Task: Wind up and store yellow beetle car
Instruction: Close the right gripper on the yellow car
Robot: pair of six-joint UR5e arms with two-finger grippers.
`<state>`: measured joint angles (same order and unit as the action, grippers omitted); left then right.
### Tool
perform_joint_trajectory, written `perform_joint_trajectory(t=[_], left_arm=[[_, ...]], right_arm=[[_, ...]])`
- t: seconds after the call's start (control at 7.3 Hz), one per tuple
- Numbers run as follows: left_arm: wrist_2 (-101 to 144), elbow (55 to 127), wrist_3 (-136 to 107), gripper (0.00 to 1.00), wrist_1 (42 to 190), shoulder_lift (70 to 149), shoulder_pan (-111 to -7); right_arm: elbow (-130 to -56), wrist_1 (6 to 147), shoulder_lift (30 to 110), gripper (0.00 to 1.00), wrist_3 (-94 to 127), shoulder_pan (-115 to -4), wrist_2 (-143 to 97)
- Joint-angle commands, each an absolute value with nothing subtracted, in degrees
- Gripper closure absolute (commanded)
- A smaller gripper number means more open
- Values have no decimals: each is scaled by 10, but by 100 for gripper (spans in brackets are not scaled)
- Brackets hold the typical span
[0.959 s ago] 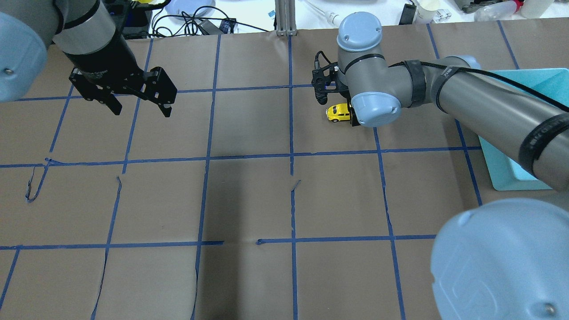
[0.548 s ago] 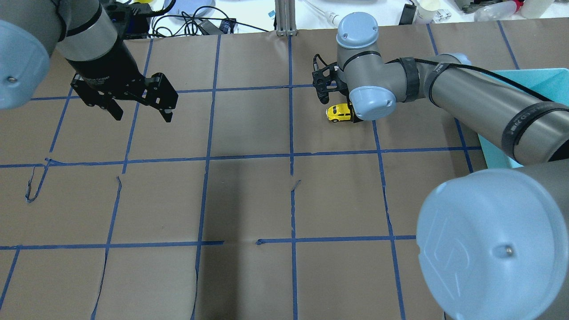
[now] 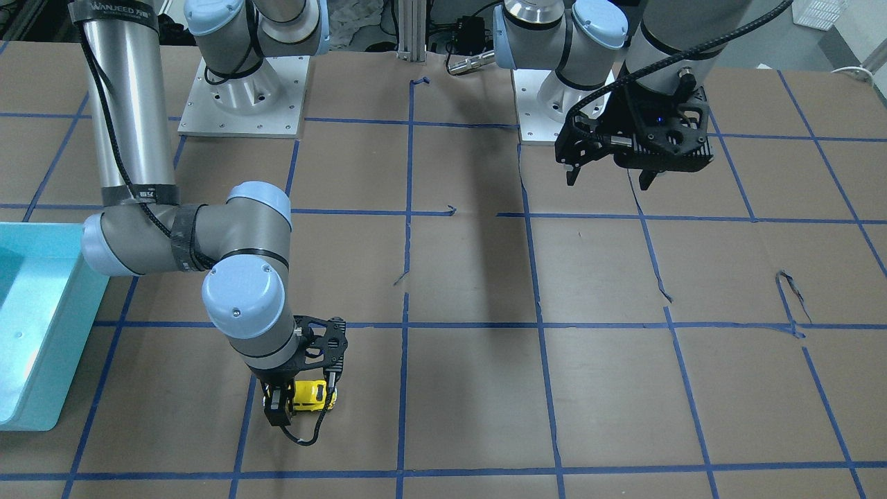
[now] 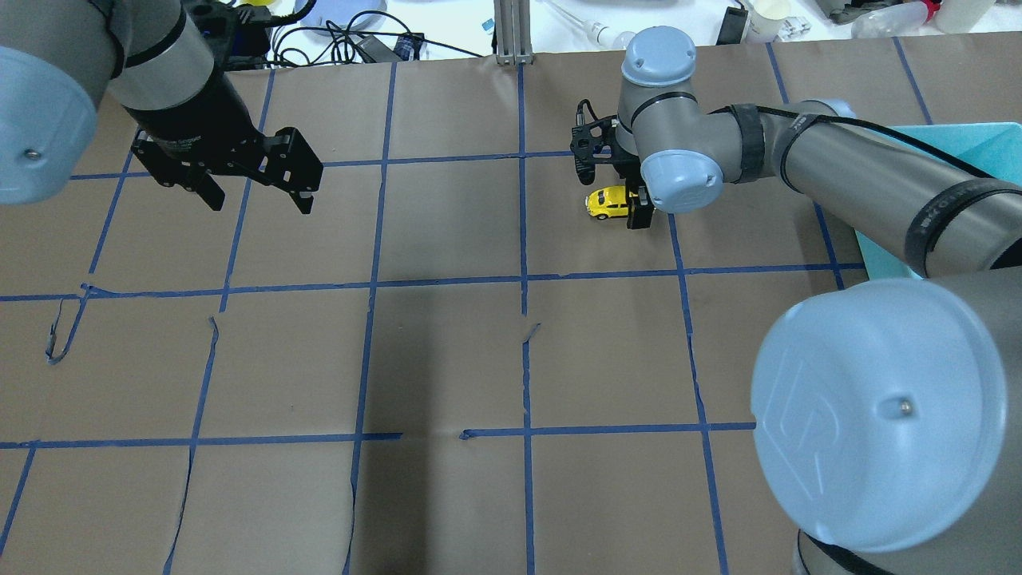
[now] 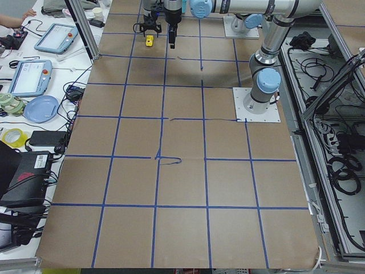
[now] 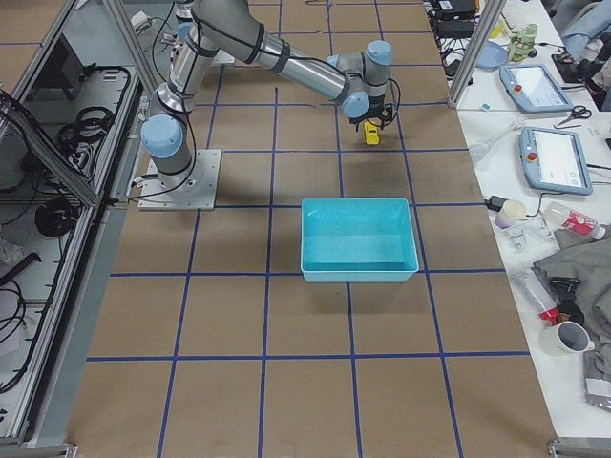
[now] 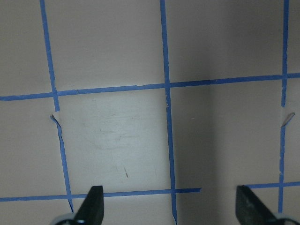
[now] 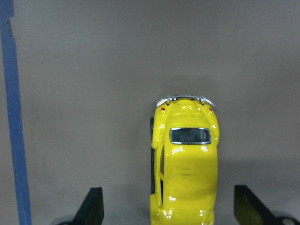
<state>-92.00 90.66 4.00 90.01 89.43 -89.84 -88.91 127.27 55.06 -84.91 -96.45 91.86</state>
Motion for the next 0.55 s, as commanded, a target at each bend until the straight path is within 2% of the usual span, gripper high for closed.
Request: perform_joint_trajectory(t=[0.0,0.14,0.27,0.41], left_arm=[[-921,907,40,0,903,893,-899],[-922,906,40,0,903,893,-899],[-923,906,40,0,904,893,-899],[-922,906,40,0,904,893,-898]], right_arm=[[-887,1272,548,10,-845,-964,908],[-885,1272,548,15,-849,-964,908],[-885,1272,548,29,-852,-964,908],[-884,1274,548,66,-853,-964,909]])
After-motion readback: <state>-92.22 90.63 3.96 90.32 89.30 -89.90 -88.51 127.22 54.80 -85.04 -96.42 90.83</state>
